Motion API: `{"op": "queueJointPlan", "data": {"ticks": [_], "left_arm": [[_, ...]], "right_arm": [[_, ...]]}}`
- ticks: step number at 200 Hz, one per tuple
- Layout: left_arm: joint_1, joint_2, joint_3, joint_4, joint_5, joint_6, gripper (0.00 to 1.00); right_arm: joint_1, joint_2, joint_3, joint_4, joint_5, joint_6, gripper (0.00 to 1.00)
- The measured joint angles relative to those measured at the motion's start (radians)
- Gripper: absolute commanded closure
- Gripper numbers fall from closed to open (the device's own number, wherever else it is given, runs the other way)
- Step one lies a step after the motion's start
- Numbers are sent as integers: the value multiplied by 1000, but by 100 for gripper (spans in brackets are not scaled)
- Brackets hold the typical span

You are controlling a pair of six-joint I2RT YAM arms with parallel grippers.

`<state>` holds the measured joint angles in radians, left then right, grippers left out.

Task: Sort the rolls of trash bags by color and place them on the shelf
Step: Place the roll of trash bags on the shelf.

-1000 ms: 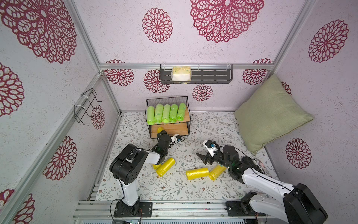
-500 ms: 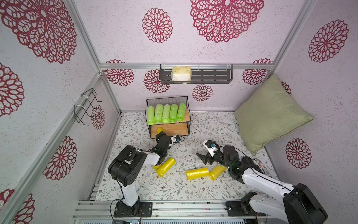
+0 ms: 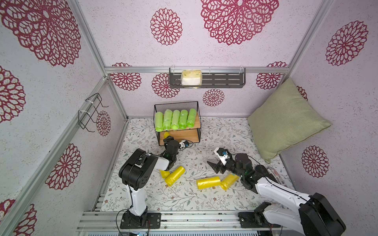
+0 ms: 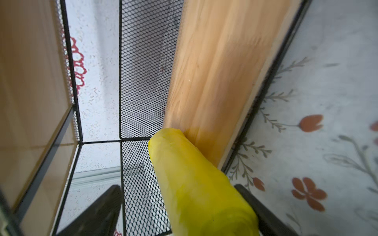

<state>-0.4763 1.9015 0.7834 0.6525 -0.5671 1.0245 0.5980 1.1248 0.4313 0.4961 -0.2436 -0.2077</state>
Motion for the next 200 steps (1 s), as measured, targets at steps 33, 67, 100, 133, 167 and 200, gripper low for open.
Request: {"op": "queueJointPlan", "data": {"ticks": [33,67,100,133,167,200], "left_arm": [[-22,-43,-27,-26,32,-35,2],[-29,-79,-27,-56,62,-78,2],[-30,-89,-19,-98,77,-110,0],[-21,-58,14,-110,47,-87,3],[8,-15,44,-103,10,-44,4],[31,9,56,-87,-15,-11,1]], "right_arm": [[0,9,0,0,0,0,12],[0,11,0,0,-2,2,12],[0,11,0,0,-4,3,12],[0,11,0,-1,-4,4,12],[0,11,0,-1,-4,10,12],[0,11,0,-4,-4,11,12]]}}
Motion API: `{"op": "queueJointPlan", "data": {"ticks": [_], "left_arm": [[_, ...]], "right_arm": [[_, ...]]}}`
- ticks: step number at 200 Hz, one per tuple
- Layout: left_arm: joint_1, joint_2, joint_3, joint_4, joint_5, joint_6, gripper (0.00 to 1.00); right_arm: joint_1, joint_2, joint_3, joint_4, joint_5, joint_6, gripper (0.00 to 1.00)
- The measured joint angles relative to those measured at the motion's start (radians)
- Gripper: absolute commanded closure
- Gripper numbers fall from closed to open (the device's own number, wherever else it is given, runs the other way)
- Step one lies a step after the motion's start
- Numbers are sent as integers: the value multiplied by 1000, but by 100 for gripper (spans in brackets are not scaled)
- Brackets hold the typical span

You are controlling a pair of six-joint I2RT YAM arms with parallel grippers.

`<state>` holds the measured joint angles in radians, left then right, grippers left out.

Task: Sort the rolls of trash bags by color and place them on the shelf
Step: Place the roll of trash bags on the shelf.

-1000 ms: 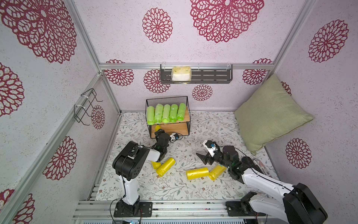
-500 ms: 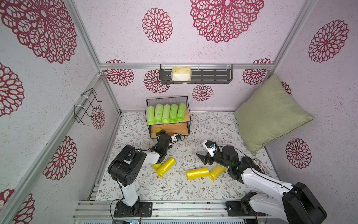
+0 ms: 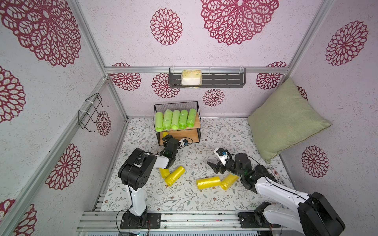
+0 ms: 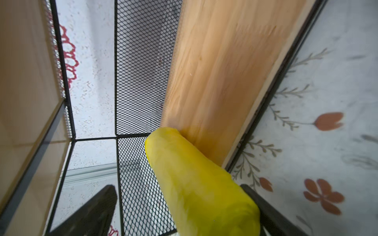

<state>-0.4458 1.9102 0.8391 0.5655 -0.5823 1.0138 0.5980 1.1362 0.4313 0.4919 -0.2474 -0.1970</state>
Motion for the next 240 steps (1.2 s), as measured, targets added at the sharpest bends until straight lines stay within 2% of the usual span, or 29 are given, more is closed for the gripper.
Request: {"op": "queueJointPlan", "data": {"ticks": [42,132,182,217,240], "left_arm": [[2,0,-8,-15,22,2,1],[-2,-69,-22,-185,195,-111,3],[-38,-105,4,-219,246,-181,3],[-64,-175,-10,-246,257,-272,0],[-92,-282,-32,-302,251,-414,4]], "right_arm": [[0,0,0,-4,0,6,12],[0,2,0,-3,0,14,12],[0,8,0,-4,0,15,12],[0,8,0,-4,0,16,12],[0,8,0,-3,0,17,12]]}}
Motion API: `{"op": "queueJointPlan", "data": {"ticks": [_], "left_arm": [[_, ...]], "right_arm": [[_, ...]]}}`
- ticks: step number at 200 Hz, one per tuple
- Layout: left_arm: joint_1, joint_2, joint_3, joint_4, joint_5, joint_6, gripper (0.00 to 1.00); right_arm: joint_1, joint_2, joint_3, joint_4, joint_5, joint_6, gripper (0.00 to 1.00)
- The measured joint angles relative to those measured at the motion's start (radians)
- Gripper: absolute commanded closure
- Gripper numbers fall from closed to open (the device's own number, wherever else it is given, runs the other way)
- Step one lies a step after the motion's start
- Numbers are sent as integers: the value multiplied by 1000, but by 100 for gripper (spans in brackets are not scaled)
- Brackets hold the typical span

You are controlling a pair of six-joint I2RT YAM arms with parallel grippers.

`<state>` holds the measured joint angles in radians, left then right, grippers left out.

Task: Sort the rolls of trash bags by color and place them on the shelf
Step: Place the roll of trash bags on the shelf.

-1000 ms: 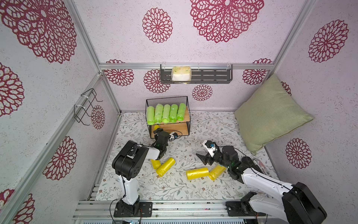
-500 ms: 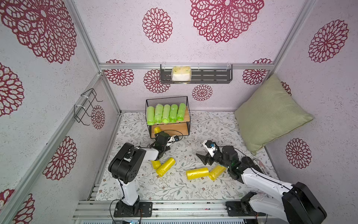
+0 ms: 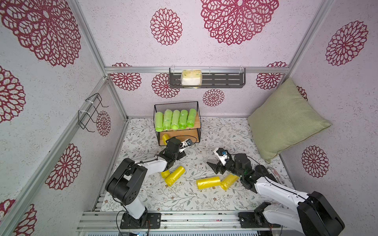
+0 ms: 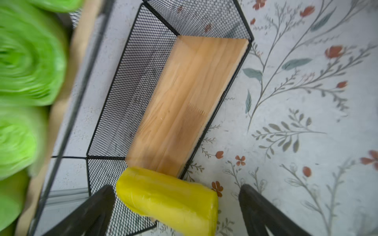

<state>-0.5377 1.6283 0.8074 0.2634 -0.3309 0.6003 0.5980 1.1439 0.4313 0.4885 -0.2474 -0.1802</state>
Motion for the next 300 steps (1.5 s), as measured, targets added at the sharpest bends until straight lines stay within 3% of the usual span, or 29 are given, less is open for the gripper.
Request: {"op": "queueJointPlan", "data": {"ticks": [31,71,105,151,203,258,300], "left_arm": [[-40,-148,32,-189,-22,-365,14],[-46,-256,6,-312,-31,-914,15],[-43,-175,-21,-300,-64,-1154,13],[-6,30,17,-256,-94,-1267,12],[26,123,61,-193,-114,-1290,14],[50,202,76,-135,-123,-1280,23],[62,237,80,-98,-139,-1270,37]], "right_arm": [[0,0,0,3,0,16,12],[0,21,0,34,-5,36,12],[0,66,0,45,-24,47,12],[0,68,0,55,-39,53,12],[0,68,0,61,-42,61,12],[0,68,0,61,-44,69,12],[0,68,0,61,-44,69,12]]}}
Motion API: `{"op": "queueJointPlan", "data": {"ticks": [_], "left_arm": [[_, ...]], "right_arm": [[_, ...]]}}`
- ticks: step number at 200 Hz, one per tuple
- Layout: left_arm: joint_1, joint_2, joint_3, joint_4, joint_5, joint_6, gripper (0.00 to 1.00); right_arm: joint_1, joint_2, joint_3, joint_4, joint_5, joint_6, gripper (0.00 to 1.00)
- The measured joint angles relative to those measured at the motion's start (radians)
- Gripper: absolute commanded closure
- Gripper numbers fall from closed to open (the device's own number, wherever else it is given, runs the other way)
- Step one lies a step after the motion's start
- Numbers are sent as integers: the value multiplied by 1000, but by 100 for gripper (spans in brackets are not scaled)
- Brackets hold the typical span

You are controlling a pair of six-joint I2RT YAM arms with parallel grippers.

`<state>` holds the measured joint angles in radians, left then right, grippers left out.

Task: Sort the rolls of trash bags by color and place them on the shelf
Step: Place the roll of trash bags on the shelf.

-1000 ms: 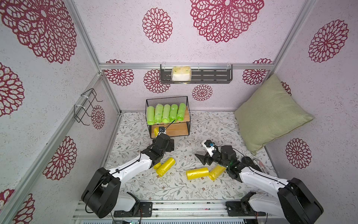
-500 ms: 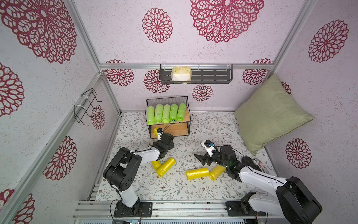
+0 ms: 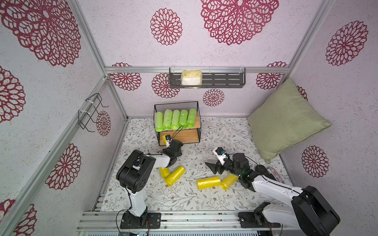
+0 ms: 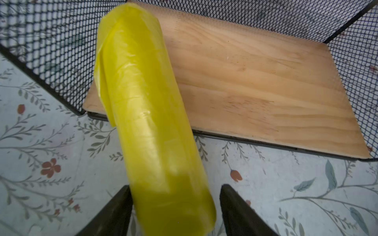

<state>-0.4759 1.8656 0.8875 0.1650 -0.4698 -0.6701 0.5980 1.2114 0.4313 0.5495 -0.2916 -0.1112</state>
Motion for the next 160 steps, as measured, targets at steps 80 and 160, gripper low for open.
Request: {"op": "queueJointPlan", "data": {"ticks": [80,160], "left_arm": [[35,1,0,12,-47,103,48],[78,6,75,-3,-95,207,41]], "right_arm": [[0,0,0,3,0,1,12],[0,5,0,7,0,1,12]]}}
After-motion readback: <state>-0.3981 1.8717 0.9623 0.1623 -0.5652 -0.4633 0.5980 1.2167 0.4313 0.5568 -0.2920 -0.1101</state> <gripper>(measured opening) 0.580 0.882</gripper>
